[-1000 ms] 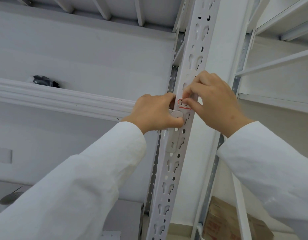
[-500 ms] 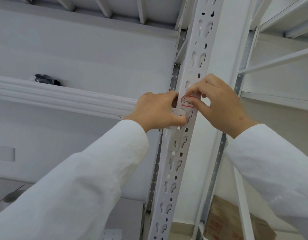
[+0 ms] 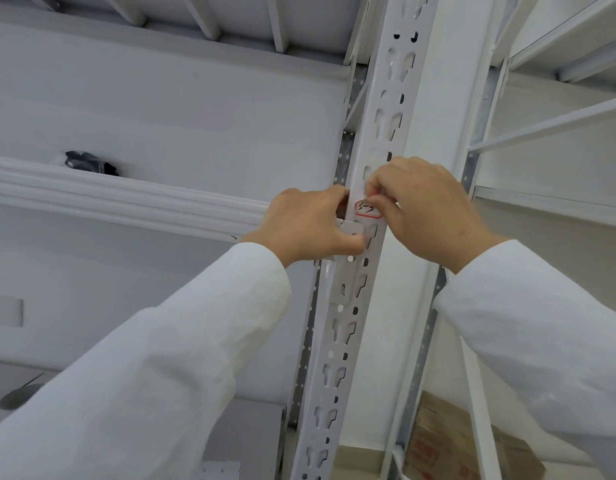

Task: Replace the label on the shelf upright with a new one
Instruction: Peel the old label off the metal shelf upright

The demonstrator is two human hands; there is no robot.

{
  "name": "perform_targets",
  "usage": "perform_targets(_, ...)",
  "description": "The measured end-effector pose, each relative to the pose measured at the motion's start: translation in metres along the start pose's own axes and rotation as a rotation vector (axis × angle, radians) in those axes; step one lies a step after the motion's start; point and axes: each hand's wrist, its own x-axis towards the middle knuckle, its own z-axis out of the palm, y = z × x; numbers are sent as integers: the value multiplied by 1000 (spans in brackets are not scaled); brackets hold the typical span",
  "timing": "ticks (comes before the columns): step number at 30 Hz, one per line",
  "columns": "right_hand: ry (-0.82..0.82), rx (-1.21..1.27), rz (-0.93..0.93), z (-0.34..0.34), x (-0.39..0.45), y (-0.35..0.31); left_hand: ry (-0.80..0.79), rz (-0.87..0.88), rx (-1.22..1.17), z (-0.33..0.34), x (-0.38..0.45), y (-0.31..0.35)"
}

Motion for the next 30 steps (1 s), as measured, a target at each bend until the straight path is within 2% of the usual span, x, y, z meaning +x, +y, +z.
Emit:
perform_targets(4,9,-45,-9,2,-1,0,-5,2,-16,0,0,-1)
perform_targets(10,141,216,97,1,-12,7,-3,5,-5,2,1,-2)
perform_targets(19,51,109,125,0,-7,1,-7,1,6,1,1,-1)
perform_targets(24,-7,-34,93,-1,-3,-6,-4,4,2,0,0,0)
perform_targets(27,20,-44,69,3,-6,-4,-6,7,-1,1,0,0)
perform_targets(30,135,101,95,5,-13,0,-10,5,-3,1,0,-1)
